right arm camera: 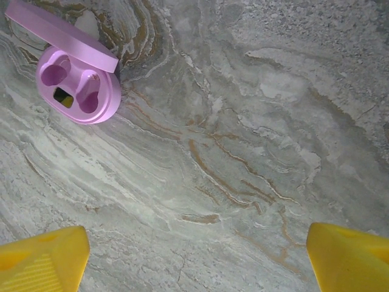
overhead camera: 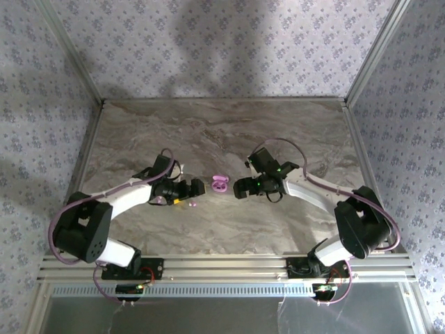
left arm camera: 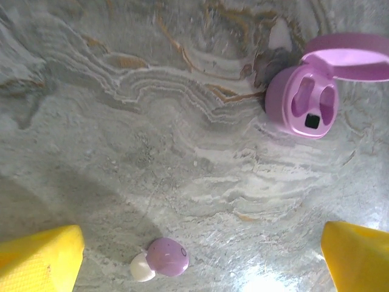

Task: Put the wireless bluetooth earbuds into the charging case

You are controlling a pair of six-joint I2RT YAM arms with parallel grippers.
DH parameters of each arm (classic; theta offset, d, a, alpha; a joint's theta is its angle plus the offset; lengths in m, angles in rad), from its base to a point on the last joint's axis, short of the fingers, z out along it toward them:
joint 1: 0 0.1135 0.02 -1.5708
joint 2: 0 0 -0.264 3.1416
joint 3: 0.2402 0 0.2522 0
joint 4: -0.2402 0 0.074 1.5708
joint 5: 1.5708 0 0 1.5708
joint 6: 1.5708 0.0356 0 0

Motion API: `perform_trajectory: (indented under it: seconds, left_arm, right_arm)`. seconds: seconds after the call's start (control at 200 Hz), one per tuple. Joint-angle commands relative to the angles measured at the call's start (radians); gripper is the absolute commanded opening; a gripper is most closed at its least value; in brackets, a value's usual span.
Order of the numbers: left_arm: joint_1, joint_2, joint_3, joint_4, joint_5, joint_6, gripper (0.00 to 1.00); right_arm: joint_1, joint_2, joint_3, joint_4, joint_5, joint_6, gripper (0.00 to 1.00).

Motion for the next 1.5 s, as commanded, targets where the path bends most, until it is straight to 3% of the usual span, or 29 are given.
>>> perform_trajectory:
  seconds: [0.0,1.144,1.339,1.494]
  left_arm:
    - [-0.011,0.024,0.031,-0.008,0.079,-0.009,1.00]
    - [-0.135,-0.084,-0.059,0.022,0.102,-0.130,1.00]
    - [-0.136,-0.183,-0.039,-0.090,0.002,-0.106,1.00]
    - [-0.131,-0.261,0.004,-0.162,-0.066,-0.064,1.00]
  right_arm:
    - [-0.009,-0.029,-0.011,0.006,-0.018,0.007,0.94]
    - [-0.027,-0.075,-0.031,-0.001,-0.010,0.017,0.93]
    - [-0.050,-0.148,-0.082,0.048,-0.037,0.023,0.94]
    - [-0.145,-0.277,-0.193,0.175,-0.193,0.052,0.96]
